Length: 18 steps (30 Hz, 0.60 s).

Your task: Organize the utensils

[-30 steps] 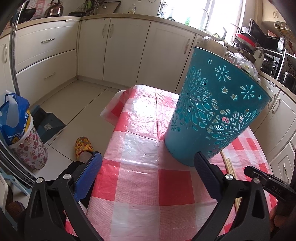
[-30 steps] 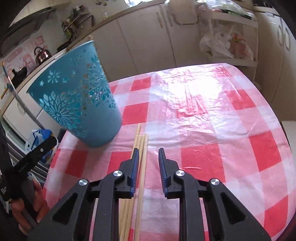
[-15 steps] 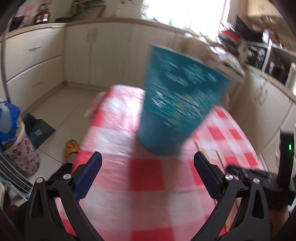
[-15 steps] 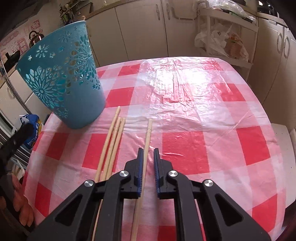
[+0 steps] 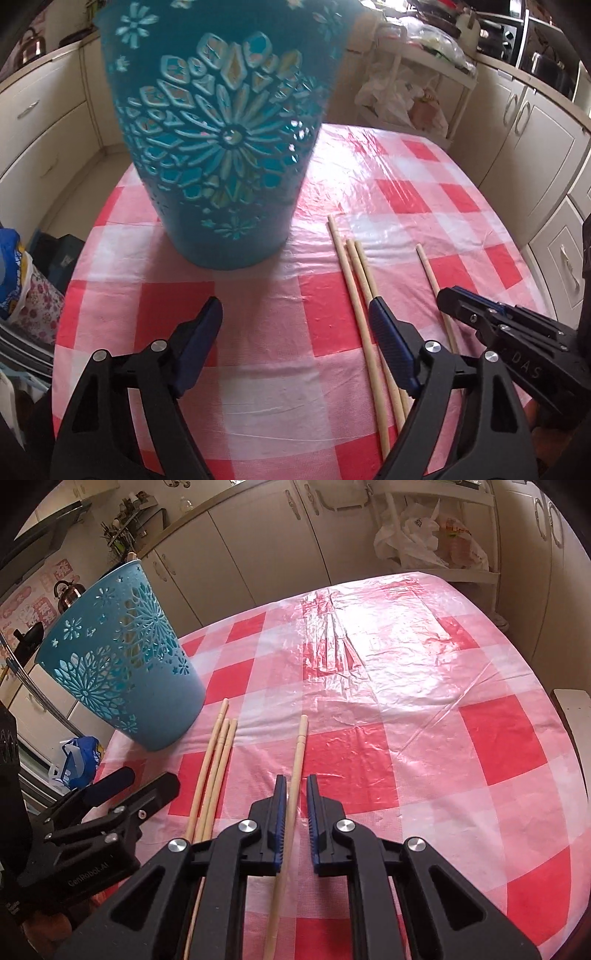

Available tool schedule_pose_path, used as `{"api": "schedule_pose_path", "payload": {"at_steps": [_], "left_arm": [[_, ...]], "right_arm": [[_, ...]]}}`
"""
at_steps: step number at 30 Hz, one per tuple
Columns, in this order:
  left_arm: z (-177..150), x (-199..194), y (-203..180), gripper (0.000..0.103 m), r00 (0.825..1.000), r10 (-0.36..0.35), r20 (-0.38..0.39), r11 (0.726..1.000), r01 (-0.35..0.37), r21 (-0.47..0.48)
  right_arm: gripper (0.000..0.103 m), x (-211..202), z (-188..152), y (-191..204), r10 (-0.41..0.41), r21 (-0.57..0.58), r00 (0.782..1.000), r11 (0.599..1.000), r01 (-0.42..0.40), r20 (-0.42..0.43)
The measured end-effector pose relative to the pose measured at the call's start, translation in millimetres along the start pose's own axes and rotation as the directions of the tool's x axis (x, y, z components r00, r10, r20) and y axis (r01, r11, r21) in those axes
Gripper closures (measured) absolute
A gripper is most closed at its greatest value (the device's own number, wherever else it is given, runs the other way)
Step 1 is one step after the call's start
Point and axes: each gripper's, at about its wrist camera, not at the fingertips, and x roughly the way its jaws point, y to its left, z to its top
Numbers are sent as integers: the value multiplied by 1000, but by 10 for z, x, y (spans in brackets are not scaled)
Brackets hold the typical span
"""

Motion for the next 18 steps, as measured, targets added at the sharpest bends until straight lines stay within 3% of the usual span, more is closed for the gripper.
{"api": "schedule_pose_path", "payload": {"at_steps": [6,9,13,15,18], "left_arm": [[-42,86,-162,36,997,67,-36,996,-65,62],[-46,83,-210,51,995,92,-35,991,-88,98],[-69,34,-267,91,997,72,-36,983,-65,171],[-126,-23,-258,98,995,87,-40,977,-77,198],[-255,-187,-54,98,995,84,-46,986,-76,151]], "right_arm": [[91,-19,-24,-7,11,6,1000,1000,-11,-1],[91,-16,-19,-3,7,1,1000,1000,-7,-1],[91,-7,-22,21,2,-10,1000,1000,-2,-2],[91,1,-28,52,5,-23,1000,1000,-5,-5],[91,13,-48,144,7,-70,1000,997,-8,-18]]}}
